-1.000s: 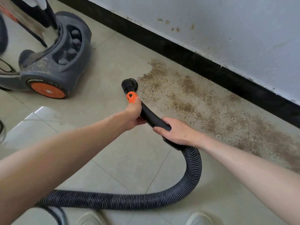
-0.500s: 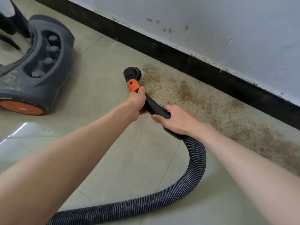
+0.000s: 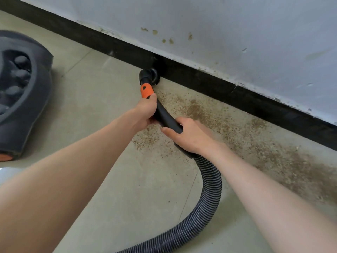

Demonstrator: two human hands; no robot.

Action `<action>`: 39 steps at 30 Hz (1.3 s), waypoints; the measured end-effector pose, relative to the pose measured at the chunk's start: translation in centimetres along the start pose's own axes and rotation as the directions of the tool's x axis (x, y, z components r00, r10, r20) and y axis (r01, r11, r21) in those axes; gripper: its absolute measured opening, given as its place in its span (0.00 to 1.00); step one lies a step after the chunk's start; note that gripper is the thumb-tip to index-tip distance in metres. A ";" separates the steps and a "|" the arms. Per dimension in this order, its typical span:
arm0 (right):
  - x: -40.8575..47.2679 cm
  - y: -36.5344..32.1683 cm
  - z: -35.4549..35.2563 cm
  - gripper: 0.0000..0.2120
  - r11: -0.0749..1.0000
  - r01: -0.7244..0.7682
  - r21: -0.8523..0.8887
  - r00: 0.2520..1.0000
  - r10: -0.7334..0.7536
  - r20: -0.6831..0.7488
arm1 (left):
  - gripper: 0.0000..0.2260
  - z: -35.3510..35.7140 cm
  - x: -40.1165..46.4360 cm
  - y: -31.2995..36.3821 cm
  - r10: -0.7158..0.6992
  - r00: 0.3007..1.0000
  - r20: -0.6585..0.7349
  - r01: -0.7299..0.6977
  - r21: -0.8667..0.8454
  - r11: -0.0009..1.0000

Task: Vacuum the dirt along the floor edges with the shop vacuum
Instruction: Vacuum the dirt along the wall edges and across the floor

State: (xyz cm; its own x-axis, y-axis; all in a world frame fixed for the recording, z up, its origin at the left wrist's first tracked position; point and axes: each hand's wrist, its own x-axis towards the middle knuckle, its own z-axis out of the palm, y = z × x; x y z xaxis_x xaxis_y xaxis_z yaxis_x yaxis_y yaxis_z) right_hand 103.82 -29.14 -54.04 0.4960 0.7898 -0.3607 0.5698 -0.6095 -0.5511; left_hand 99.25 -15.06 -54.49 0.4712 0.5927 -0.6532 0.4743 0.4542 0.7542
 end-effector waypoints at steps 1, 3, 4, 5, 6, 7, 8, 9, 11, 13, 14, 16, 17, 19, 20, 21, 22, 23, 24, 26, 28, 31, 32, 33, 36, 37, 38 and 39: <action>-0.4 0.3 0.1 0.16 1.000 -0.018 0.016 1.000 0.018 -0.012 | 0.20 0.4 0.0 0.0 -0.002 1.000 0.013 0.001 0.018 1.000; -1.4 1.1 0.4 0.17 0.996 -0.060 0.069 0.997 0.062 -0.034 | 0.21 1.3 -0.2 -0.3 -0.005 1.000 0.030 0.003 0.071 0.997; -2.0 1.5 0.6 0.17 0.993 -0.077 0.093 0.996 0.081 -0.040 | 0.21 1.7 -0.4 -0.6 -0.012 0.999 0.037 0.008 0.097 0.995; -2.6 1.7 0.8 0.17 0.989 -0.093 0.113 0.994 0.098 -0.046 | 0.21 2.2 -0.6 -0.9 -0.021 0.999 0.048 0.015 0.118 0.993; -3.4 1.9 1.0 0.17 0.987 -0.109 0.119 0.992 0.116 -0.055 | 0.21 2.6 -0.8 -1.2 -0.032 0.997 0.065 0.023 0.134 0.991; -4.2 2.0 1.0 0.17 0.986 -0.129 0.107 0.989 0.136 -0.063 | 0.22 3.0 -1.2 -1.5 -0.042 0.996 0.084 0.029 0.151 0.988; -5.1 2.1 0.9 0.17 0.985 -0.151 0.087 0.985 0.158 -0.072 | 0.22 3.4 -1.7 -1.7 -0.051 0.993 0.105 0.033 0.169 0.985; -6.0 2.2 0.9 0.17 0.982 -0.174 0.071 0.980 0.180 -0.083 | 0.22 3.9 -2.2 -1.9 -0.059 0.990 0.128 0.034 0.184 0.982; -7.8 2.6 0.8 0.16 0.975 -0.214 0.063 0.971 0.219 -0.099 | 0.21 4.9 -3.3 -2.3 -0.069 0.981 0.182 0.031 0.205 0.978; -9.5 3.0 0.8 0.15 0.964 -0.252 0.088 0.958 0.261 -0.121 | 0.21 6.1 -4.5 -2.6 -0.081 0.972 0.222 0.026 0.242 0.970; -10.2 3.2 0.8 0.15 0.958 -0.266 0.104 0.951 0.278 -0.134 | 0.21 6.7 -5.0 -2.7 -0.085 0.969 0.233 0.021 0.266 0.964; -10.9 3.6 1.0 0.16 0.951 -0.290 0.109 0.939 0.305 -0.162 | 0.21 7.4 -5.7 -2.8 -0.089 0.967 0.239 0.013 0.303 0.953; -11.0 3.6 1.2 0.17 0.948 -0.302 0.105 0.933 0.316 -0.173 | 0.20 7.6 -5.7 -2.8 -0.086 0.968 0.236 0.007 0.317 0.948; -11.0 3.7 2.2 0.18 0.947 -0.302 0.110 0.928 0.319 -0.193 | 0.20 7.4 -5.1 -3.1 -0.064 0.974 0.219 -0.018 0.355 0.935; -10.9 3.6 2.8 0.18 0.948 -0.296 0.121 0.928 0.315 -0.198 | 0.20 7.1 -4.8 -3.4 -0.049 0.977 0.208 -0.032 0.368 0.929; -10.7 3.4 3.2 0.18 0.948 -0.285 0.139 0.931 0.308 -0.197 | 0.20 6.9 -4.6 -3.6 -0.032 0.979 0.199 -0.045 0.374 0.926; -10.6 3.2 3.5 0.18 0.946 -0.274 0.172 0.933 0.305 -0.193 | 0.19 6.7 -4.4 -3.8 -0.013 0.981 0.191 -0.062 0.380 0.923; -10.6 2.9 3.6 0.17 0.941 -0.263 0.213 0.934 0.304 -0.188 | 0.19 6.6 -4.4 -3.8 0.002 0.983 0.182 -0.074 0.392 0.917; -10.5 2.6 3.6 0.16 0.938 -0.245 0.246 0.938 0.294 -0.185 | 0.18 6.5 -4.6 -3.5 0.021 0.986 0.167 -0.088 0.403 0.911; -10.1 1.5 3.2 0.16 0.943 -0.195 0.270 0.953 0.247 -0.176 | 0.17 5.6 -5.1 -2.4 0.062 0.992 0.109 -0.102 0.417 0.903; -9.7 0.3 2.5 0.16 0.949 -0.148 0.278 0.968 0.197 -0.156 | 0.17 4.2 -5.6 -0.8 0.082 0.995 0.048 -0.094 0.416 0.905; -8.4 -1.8 2.0 0.19 0.960 -0.087 0.267 0.985 0.123 -0.123 | 0.19 1.4 -5.8 0.9 0.081 0.997 -0.011 -0.070 0.407 0.911; -7.7 -2.5 2.0 0.19 0.967 -0.079 0.244 0.988 0.108 -0.107 | 0.18 0.4 -5.6 1.2 0.078 0.997 -0.023 -0.063 0.385 0.921; -7.0 -3.1 2.1 0.19 0.971 -0.073 0.227 0.991 0.097 -0.095 | 0.19 -0.5 -5.3 1.3 0.078 0.996 -0.035 -0.059 0.369 0.928; -4.8 -4.4 2.6 0.17 0.973 -0.052 0.226 0.995 0.069 -0.067 | 0.19 -2.6 -3.7 1.5 0.099 0.991 -0.091 -0.061 0.355 0.933; -4.1 -4.7 2.9 0.18 0.974 -0.045 0.223 0.997 0.060 -0.058 | 0.18 -3.3 -3.2 1.5 0.101 0.990 -0.103 -0.059 0.349 0.935; -3.5 -5.0 3.2 0.18 0.975 -0.042 0.219 0.998 0.053 -0.045 | 0.18 -4.0 -2.8 1.3 0.098 0.989 -0.109 -0.055 0.343 0.938; -3.0 -5.3 3.6 0.19 0.976 -0.042 0.214 0.998 0.050 -0.031 | 0.18 -4.8 -2.4 1.0 0.093 0.989 -0.112 -0.050 0.340 0.939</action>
State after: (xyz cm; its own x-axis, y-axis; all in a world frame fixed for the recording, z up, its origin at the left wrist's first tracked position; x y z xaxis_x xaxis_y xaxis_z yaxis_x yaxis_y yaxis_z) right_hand 96.92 -27.97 -52.76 0.5438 0.7562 -0.3640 0.3954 -0.6134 -0.6837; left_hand 95.05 -12.83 -51.88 0.4270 0.7032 -0.5685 0.6745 0.1711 0.7182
